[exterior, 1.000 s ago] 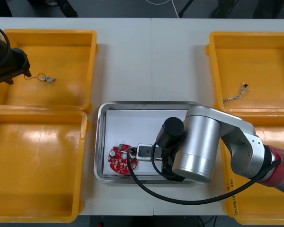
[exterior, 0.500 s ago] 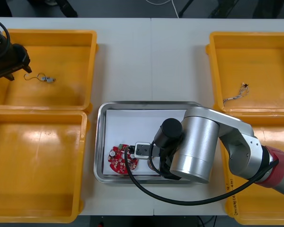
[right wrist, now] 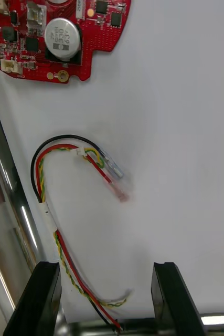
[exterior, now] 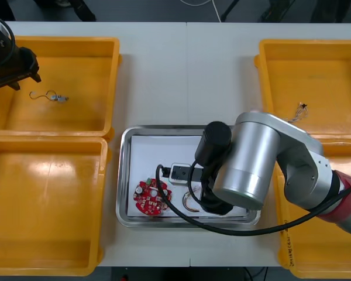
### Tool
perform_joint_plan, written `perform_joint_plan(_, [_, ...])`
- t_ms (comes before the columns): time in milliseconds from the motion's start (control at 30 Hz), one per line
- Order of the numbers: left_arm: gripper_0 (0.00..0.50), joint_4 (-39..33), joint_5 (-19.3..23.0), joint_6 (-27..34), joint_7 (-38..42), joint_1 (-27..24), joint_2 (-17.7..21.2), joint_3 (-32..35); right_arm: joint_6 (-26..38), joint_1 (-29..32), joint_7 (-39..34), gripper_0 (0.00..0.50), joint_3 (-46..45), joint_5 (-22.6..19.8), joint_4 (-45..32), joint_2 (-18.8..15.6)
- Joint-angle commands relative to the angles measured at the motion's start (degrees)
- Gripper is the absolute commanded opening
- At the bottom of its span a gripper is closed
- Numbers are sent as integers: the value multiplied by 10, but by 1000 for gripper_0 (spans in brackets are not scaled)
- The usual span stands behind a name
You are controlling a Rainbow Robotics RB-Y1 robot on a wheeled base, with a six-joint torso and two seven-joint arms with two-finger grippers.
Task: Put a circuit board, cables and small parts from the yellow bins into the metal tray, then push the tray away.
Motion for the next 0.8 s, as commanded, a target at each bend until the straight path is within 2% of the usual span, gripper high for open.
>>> perform_joint_plan(33, [500,28,-8,-32,-44,-52,22,-21,46,-13,6,500,-76,-24,-33,29])
perform_joint_plan(233, [500,65,-3,-68,-56,-66,22,-43,106,-18,1,500,-166,-40,-51,48])
perform_joint_plan(567, [500,75,4,-88,-65,-66,17,-65,106,-24,-21,500,-288,-45,-63,48])
perform_joint_plan(700, [500,83,4,-102,-67,-66,10,-66,106,-27,-32,500,-325,-37,-60,36])
perform_joint_plan(800, [500,90,4,-114,-67,-66,5,-65,106,-34,-66,500,-350,-49,-45,28])
